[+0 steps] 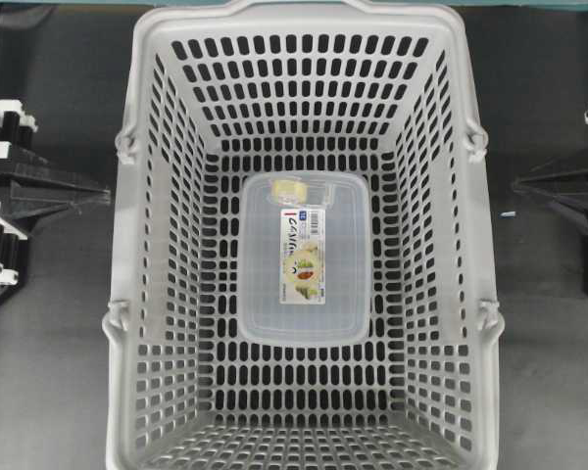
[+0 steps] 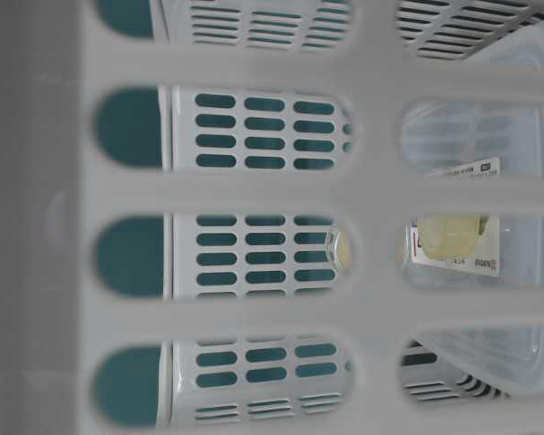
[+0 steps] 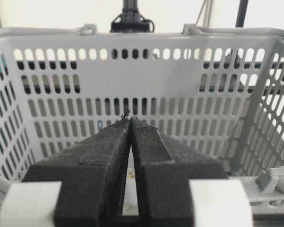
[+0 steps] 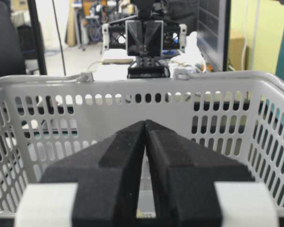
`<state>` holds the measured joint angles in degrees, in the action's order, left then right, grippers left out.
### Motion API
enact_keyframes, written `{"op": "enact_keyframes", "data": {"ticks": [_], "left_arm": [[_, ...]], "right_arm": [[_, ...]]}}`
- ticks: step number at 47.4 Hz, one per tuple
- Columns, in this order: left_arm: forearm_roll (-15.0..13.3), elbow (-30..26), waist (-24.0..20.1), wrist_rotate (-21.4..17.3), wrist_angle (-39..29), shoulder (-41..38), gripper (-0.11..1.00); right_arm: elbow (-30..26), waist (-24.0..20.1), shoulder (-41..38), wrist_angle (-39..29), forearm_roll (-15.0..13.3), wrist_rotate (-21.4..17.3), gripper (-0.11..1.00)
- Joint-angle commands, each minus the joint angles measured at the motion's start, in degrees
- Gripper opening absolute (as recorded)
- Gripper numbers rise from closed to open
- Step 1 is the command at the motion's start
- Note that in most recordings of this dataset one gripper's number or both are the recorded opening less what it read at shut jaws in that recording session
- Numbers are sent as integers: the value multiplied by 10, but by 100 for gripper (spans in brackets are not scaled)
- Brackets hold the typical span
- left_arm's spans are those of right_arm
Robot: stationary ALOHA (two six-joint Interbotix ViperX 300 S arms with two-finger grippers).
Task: Pick up the cellophane tape from the shopping basket with the left arm.
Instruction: 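Swing the left gripper over the basket toward the clear container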
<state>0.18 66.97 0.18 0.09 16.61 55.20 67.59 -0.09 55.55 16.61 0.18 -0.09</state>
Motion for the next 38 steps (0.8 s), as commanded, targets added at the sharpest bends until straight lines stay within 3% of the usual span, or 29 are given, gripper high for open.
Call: {"op": "enact_keyframes", "data": {"ticks": [1,5,19,38], "left_arm": [[23,-39,3,20,-33,-9,6],[23,-77,4,33,-94,-24,0],[24,-243,23,37,-314,-147,0],[24,-400,35,30,-454,-325,0]], "right_arm": [[-11,-1,-4,2,1,-1,1],[-14,-1,0,-19,4,-6,0],[-41,-1,15,-153,4,-18,0],[-45,-1,31,-194,4,-20,1]]}}
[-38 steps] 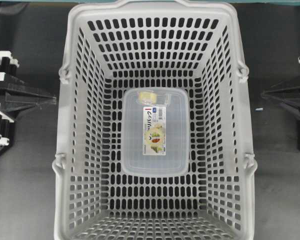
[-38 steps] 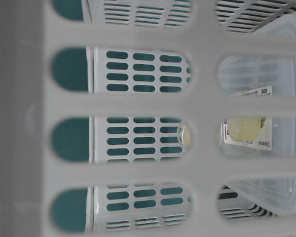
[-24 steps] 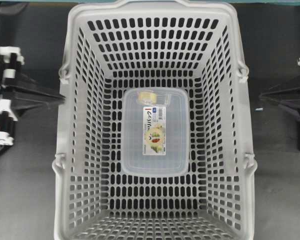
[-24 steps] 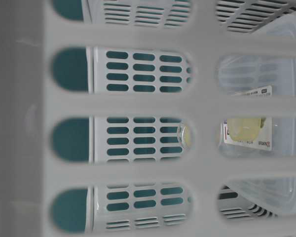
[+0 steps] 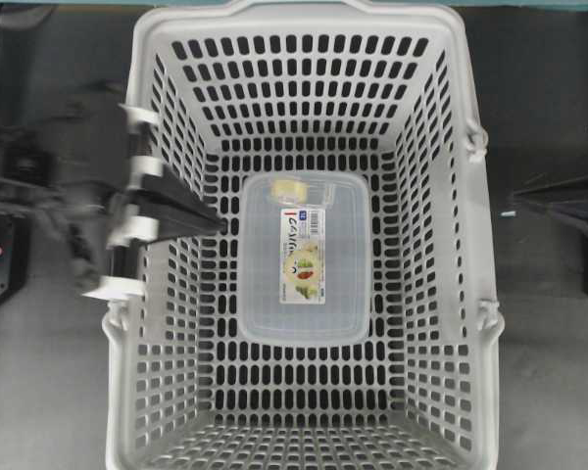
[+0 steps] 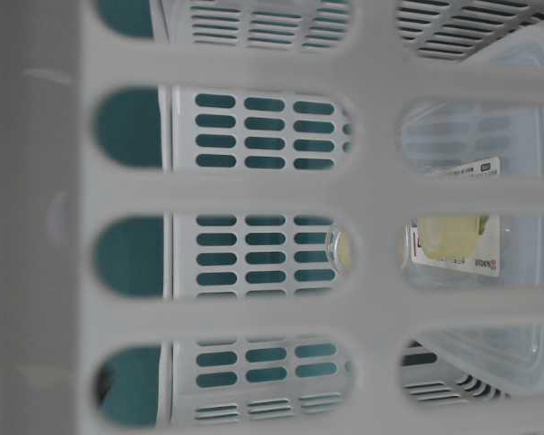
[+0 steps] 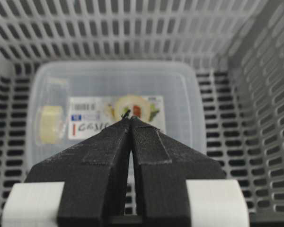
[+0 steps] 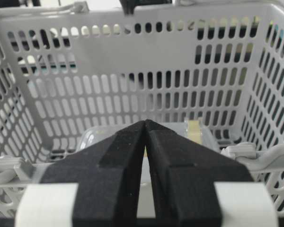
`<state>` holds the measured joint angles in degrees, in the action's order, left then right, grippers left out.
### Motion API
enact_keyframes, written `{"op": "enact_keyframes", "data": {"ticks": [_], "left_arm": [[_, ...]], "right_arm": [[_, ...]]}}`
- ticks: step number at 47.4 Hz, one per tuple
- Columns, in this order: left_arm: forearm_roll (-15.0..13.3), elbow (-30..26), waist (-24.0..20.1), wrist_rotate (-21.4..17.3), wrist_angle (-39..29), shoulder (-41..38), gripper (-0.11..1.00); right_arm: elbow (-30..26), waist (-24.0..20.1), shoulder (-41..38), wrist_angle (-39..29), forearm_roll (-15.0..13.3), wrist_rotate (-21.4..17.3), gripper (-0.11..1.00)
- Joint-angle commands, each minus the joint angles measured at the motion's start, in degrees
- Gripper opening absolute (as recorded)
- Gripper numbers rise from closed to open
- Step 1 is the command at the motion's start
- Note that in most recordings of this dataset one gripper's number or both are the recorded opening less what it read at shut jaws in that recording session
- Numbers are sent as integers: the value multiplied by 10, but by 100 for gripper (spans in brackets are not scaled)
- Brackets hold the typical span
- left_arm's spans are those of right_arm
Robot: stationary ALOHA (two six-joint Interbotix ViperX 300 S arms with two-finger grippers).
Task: Pick up the cellophane tape from the shopping basket with the left arm.
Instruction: 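Swing the left gripper over the basket toward the clear container, then lower the open left gripper into the basket above the tape roll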
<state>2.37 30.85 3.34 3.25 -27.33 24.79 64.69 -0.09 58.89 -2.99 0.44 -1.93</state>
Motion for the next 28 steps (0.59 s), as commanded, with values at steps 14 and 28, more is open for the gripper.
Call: {"op": "enact_keyframes", "data": {"ticks": [14,28], "left_arm": [[2,-125,4,4,-86,-100,0],[2,-192,4,-4,-163,-156,0]], "right_arm": [[-16,-1,-2,2,2,-2,45],[-16,-1,1,4,2,-2,64]]}}
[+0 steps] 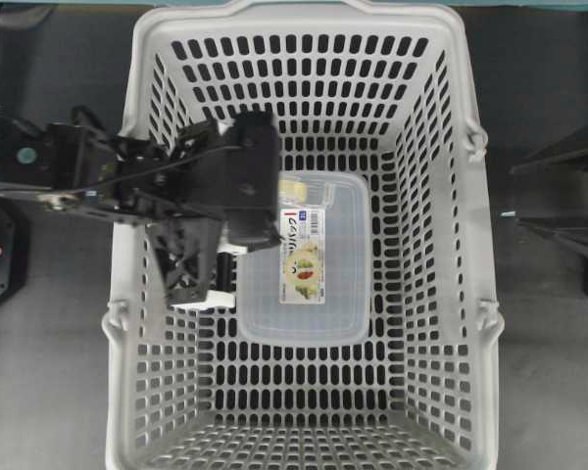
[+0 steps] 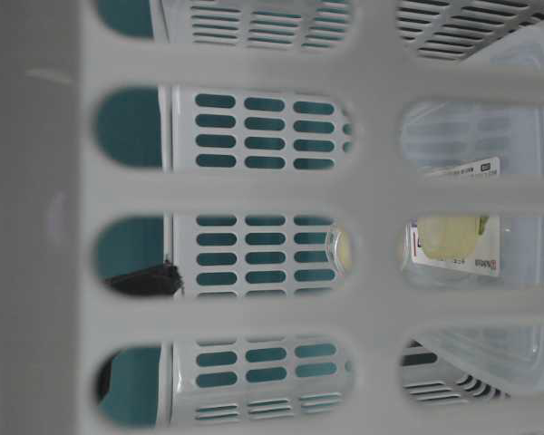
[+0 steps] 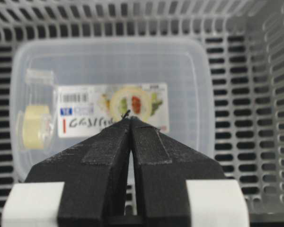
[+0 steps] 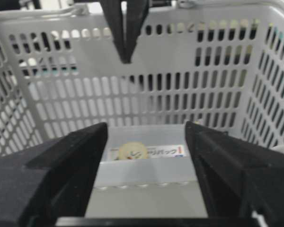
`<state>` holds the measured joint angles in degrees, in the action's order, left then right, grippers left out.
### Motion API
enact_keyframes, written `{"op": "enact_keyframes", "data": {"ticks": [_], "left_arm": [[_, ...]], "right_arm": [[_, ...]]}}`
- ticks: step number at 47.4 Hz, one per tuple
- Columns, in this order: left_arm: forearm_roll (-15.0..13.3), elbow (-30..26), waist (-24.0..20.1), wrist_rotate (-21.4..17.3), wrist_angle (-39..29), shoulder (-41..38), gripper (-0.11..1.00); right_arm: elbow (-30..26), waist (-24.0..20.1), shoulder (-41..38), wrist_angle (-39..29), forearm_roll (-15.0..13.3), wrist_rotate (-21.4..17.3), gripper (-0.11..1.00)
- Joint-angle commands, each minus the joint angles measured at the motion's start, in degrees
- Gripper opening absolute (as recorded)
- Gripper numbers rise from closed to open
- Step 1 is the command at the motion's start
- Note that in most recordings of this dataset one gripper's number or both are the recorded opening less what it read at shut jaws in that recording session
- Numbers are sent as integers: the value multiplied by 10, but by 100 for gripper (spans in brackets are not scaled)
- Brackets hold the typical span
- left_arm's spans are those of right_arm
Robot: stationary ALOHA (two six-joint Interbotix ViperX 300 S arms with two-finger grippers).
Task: Pick up the cellophane tape from the shopping basket with the left arm.
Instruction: 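Lower the open left gripper into the basket above the tape roll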
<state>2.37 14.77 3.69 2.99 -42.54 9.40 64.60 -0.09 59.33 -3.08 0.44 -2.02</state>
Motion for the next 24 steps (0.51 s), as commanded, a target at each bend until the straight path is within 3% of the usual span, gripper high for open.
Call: {"op": "enact_keyframes", "data": {"ticks": [1,9,13,19,24], "left_arm": [[2,-36,-1,-1,-14,-6,0],[2,-61,-5,-2,-30,-31,5],[2,-70,-7,-2,-46,-48,26],[2,-99,-7,4,-76,-79,65],[2,-130,-6,-3,-109,-110,87]], "right_arm": [[-15,0,-4,6,2,-1,64],[-15,-1,-4,11,2,-1,64],[-15,-1,-4,11,2,-1,64],[-13,0,-4,12,2,-1,64],[-12,-1,-4,15,2,0,64]]}}
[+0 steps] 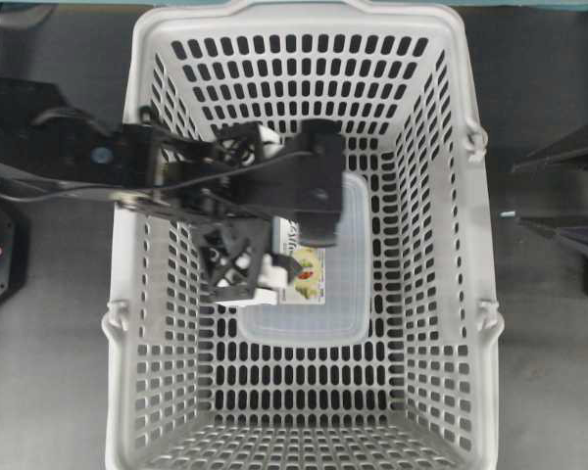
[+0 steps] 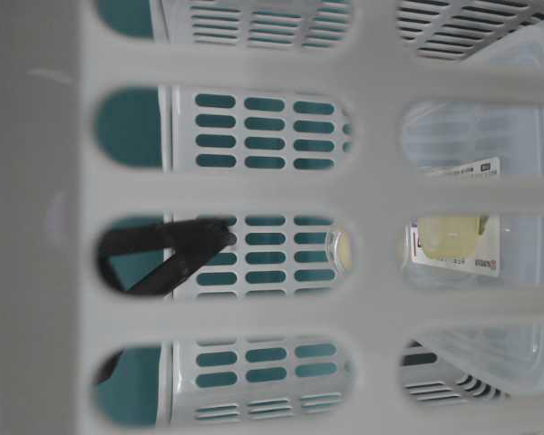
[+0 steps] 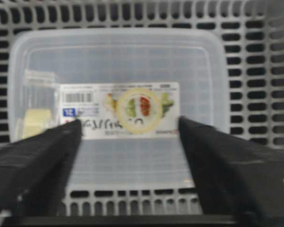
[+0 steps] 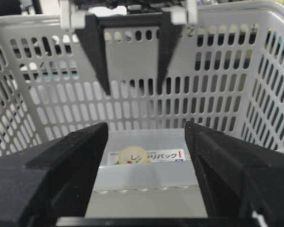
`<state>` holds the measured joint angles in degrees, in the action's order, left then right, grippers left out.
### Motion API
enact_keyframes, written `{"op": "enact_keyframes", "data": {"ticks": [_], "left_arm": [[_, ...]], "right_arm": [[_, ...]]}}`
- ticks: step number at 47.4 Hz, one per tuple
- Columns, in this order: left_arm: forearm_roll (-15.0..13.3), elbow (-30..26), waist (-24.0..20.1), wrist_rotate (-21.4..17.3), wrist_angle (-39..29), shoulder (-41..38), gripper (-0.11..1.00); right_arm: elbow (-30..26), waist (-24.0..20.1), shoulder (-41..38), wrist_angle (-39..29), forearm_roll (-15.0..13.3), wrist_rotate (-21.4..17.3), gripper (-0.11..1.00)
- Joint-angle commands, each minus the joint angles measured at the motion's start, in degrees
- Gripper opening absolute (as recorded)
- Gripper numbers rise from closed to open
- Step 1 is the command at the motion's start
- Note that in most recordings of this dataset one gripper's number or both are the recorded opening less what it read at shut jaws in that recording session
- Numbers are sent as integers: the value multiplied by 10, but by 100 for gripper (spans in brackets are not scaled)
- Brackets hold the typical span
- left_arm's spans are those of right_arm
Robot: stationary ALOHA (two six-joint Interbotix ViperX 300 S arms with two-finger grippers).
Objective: Pick up the cellophane tape from the shopping basket with the left arm.
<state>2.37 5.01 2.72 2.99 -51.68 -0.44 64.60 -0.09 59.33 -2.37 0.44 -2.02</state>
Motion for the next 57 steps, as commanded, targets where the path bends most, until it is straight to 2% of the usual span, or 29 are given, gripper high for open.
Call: {"op": "enact_keyframes", "data": {"ticks": [1,8,19,38,57], "left_arm": [[3,-38,4,-4,-22,-18,89],[2,-60,3,-6,-51,-62,90],[2,-65,13,-4,-54,-104,91],[2,-50,10,-11,-53,-133,91],[2,-11,14,-10,-17,-142,90]], "right_arm": [[-12,-1,-4,8,2,-1,64],[-11,-1,-4,11,2,0,64],[-8,-1,-4,11,2,-1,64],[1,-1,-4,31,3,-4,64],[4,0,-4,33,3,-4,64]]}}
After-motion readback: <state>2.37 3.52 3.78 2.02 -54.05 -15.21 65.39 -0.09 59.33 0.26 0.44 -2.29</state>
